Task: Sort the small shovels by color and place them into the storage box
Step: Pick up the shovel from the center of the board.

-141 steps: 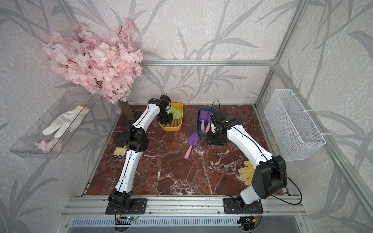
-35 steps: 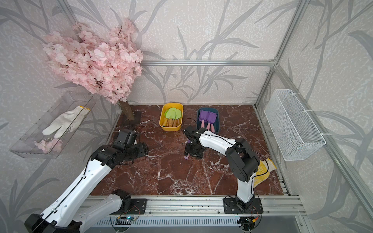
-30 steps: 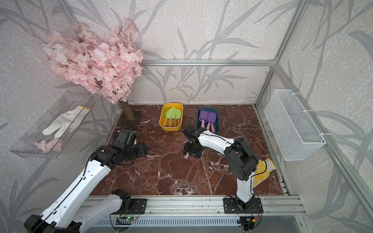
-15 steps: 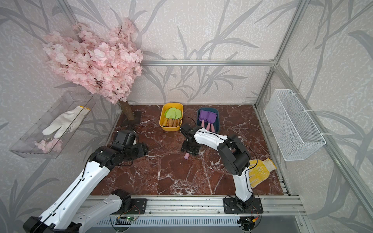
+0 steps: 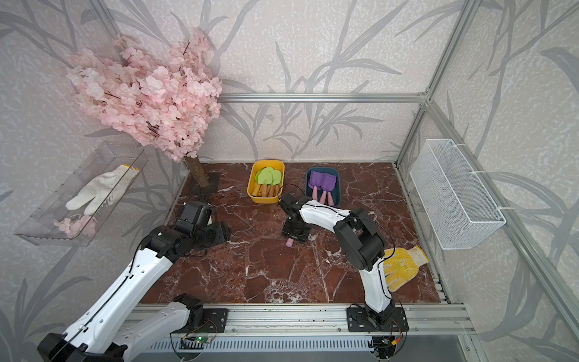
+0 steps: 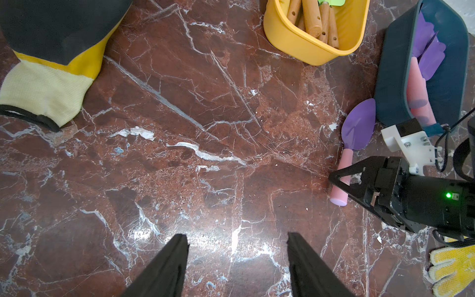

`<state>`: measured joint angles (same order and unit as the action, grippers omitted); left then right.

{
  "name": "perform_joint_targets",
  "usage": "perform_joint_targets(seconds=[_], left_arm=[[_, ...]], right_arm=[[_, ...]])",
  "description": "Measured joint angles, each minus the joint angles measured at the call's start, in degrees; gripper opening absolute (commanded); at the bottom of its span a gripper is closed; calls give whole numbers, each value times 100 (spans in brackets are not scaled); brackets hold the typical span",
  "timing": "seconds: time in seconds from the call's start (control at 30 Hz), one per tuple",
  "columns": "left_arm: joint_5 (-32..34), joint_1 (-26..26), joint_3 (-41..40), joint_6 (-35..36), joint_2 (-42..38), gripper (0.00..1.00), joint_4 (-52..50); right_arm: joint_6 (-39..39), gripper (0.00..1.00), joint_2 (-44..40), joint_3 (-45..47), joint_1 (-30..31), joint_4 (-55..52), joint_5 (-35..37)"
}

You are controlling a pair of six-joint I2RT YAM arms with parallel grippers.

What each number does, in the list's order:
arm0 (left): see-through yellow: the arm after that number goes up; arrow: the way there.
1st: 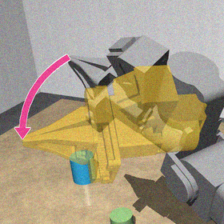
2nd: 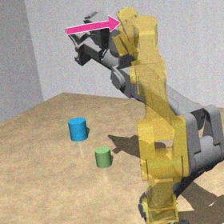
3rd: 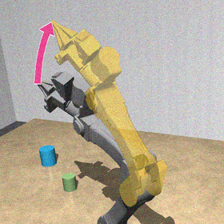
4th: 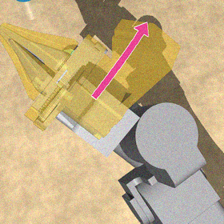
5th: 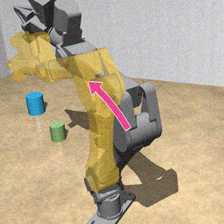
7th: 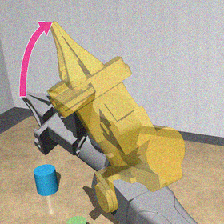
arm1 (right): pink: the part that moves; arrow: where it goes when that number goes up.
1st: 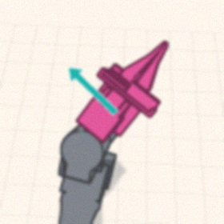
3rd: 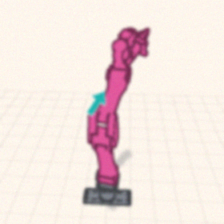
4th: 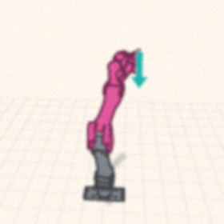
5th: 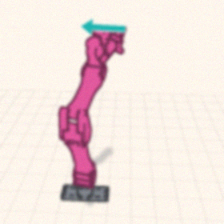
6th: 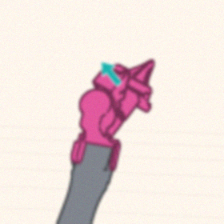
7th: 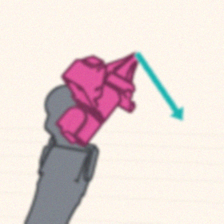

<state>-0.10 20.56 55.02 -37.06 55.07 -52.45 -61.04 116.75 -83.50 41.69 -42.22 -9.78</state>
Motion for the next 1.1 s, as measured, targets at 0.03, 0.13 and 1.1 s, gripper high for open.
perform_joint_targets(seconds=[0.03, 0.13, 1.1], left_arm=[[0, 0, 0, 0, 0, 65, 0], [0, 0, 2, 0, 13, 65, 0], [2, 0, 79, -7, 57, 65, -85]], right_arm=[[0, 50, 0, -13, 0, 7, 22], [7, 46, 4, -24, 0, 13, 37], [562, 23, -87, -35, 302, -142, 389]])
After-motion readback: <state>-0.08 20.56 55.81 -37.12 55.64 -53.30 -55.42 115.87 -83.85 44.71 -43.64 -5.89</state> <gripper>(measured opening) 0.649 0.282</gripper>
